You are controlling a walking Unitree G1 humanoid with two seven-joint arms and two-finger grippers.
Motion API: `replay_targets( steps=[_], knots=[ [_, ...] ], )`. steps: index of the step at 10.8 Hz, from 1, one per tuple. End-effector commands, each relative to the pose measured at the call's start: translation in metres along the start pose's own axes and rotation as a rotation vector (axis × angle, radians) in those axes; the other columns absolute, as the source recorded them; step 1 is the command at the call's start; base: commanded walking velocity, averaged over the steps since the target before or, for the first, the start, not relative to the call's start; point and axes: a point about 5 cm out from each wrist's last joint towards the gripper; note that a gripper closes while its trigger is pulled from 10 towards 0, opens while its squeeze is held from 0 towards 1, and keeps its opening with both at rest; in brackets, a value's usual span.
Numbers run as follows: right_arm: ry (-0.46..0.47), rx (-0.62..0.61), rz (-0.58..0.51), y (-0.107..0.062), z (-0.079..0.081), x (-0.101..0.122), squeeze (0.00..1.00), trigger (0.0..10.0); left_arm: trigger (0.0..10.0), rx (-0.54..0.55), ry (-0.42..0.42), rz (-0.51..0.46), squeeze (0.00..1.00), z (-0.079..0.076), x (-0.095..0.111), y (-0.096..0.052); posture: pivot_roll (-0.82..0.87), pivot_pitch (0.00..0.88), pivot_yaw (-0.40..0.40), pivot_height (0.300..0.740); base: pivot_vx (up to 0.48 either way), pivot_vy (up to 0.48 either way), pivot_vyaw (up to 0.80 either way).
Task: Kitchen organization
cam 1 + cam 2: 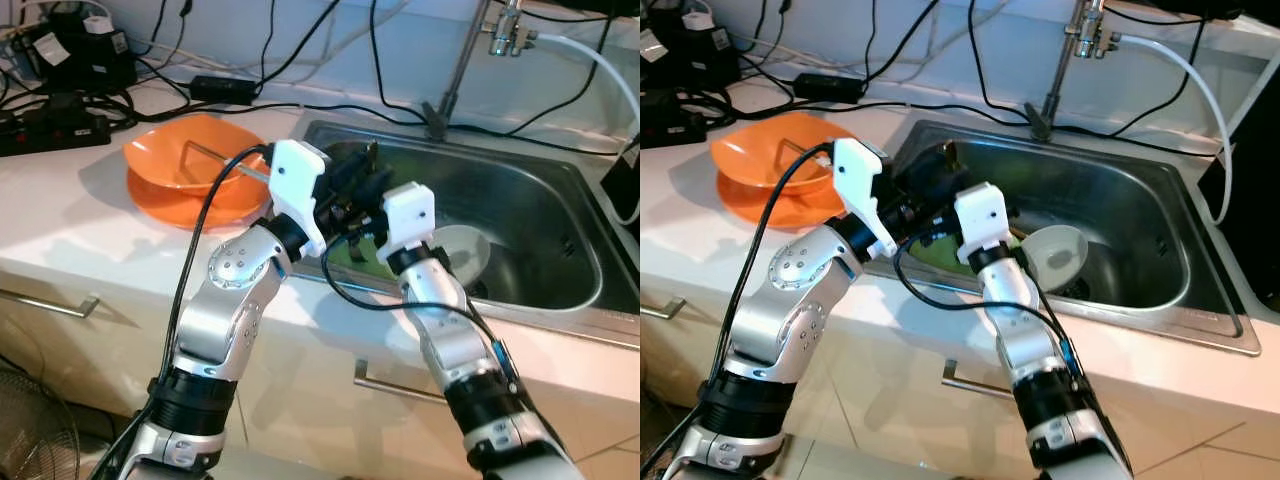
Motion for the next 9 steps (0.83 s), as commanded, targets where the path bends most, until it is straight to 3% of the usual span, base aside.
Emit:
replay_targets(
  steps=[1, 3, 5, 6, 9],
  knots=[
    [-0.003, -0.085, 0.107, -0.01, -0.022, -0.022, 0.0, 0.0, 10.0, 0.023, 0.024, -0.138, 0.0, 0.005, 0.029, -0.003, 0.25, 0.026, -0.063, 0.74, 0.0, 0.0, 0.0],
    [0.003, -0.08, 0.108, -0.012, -0.019, -0.023, 0.0, 0.0, 10.0, 0.091, 0.037, -0.195, 0.0, 0.013, 0.037, -0.005, 0.25, 0.026, -0.062, 0.74, 0.0, 0.0, 0.0],
    [0.021, -0.07, 0.085, -0.012, -0.014, -0.018, 0.0, 0.0, 10.0, 0.123, 0.185, -0.127, 0.0, 0.015, 0.031, -0.004, 0.24, 0.03, -0.063, 0.74, 0.0, 0.0, 0.0],
    [0.03, -0.065, 0.065, -0.009, -0.011, -0.012, 0.0, 0.0, 10.0, 0.088, 0.263, -0.066, 0.0, 0.011, 0.023, -0.003, 0.24, 0.031, -0.062, 0.74, 0.0, 0.0, 0.0],
    [0.051, -0.02, -0.001, 0.001, 0.002, 0.012, 0.0, 0.0, 10.0, -0.063, 0.388, 0.061, 0.0, -0.007, 0.004, 0.0, 0.24, 0.032, -0.054, 0.74, 0.0, 0.0, 0.0]
  ],
)
Point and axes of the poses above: a point about 5 cm out from each wrist's last joint towards the gripper, its own y axis pointing out of the wrist towards the gripper, its own x axis along the axis of the wrist's last joint, z = x × y, and after that the axes turned 11 degrees about -y, right-handed
